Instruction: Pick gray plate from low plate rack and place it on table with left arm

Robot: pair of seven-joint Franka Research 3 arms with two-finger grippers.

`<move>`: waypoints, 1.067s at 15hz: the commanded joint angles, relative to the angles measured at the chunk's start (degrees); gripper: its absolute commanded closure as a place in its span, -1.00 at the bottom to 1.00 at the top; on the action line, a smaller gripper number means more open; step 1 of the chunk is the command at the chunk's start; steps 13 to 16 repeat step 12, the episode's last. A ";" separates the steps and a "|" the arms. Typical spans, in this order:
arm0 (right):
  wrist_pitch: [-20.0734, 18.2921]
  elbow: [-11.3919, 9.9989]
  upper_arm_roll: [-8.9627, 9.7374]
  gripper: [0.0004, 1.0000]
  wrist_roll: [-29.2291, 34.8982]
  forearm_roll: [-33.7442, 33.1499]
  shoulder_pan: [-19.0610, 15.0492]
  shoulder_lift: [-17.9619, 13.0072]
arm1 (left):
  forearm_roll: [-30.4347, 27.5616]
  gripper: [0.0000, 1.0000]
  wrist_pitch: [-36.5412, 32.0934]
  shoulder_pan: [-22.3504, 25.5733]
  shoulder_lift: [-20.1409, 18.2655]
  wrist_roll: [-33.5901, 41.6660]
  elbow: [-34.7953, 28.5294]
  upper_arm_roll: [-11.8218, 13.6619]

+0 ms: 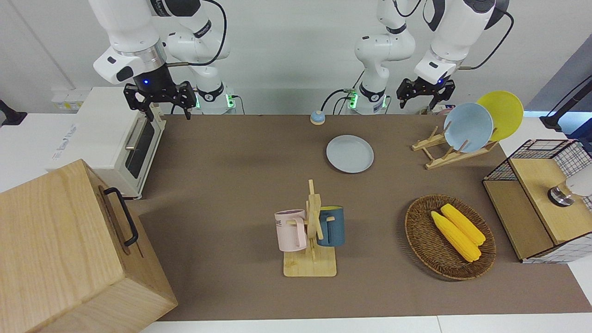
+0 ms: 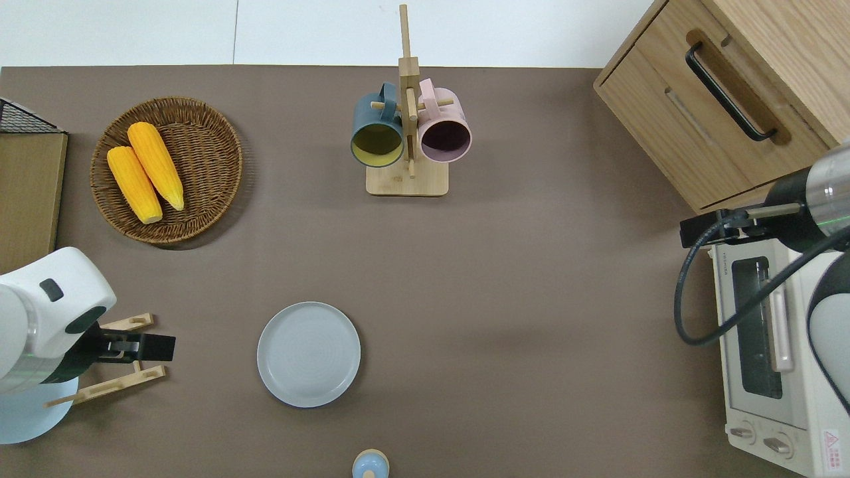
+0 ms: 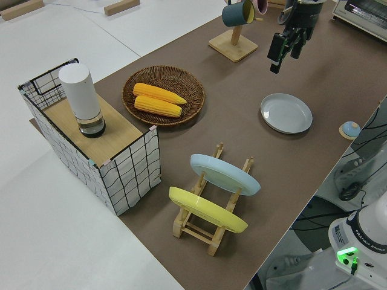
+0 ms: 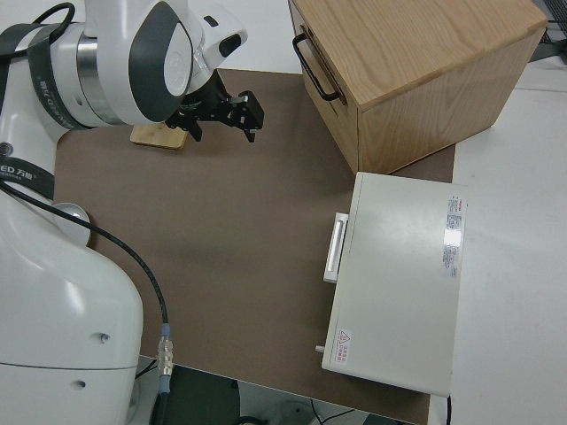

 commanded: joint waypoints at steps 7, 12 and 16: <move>-0.92 1.22 1.16 -0.97 0.75 -0.17 -1.27 0.54 | 0.49 -1.00 -0.71 0.05 0.48 4.59 1.66 0.24; -0.92 1.22 1.16 -0.97 0.75 -0.17 -1.27 0.54 | 0.49 -1.00 -0.71 -0.13 0.48 4.67 1.66 0.24; -0.92 1.22 1.16 -0.97 0.75 -0.17 -1.27 0.54 | 0.49 -1.00 -0.71 -0.13 0.48 4.67 1.66 0.24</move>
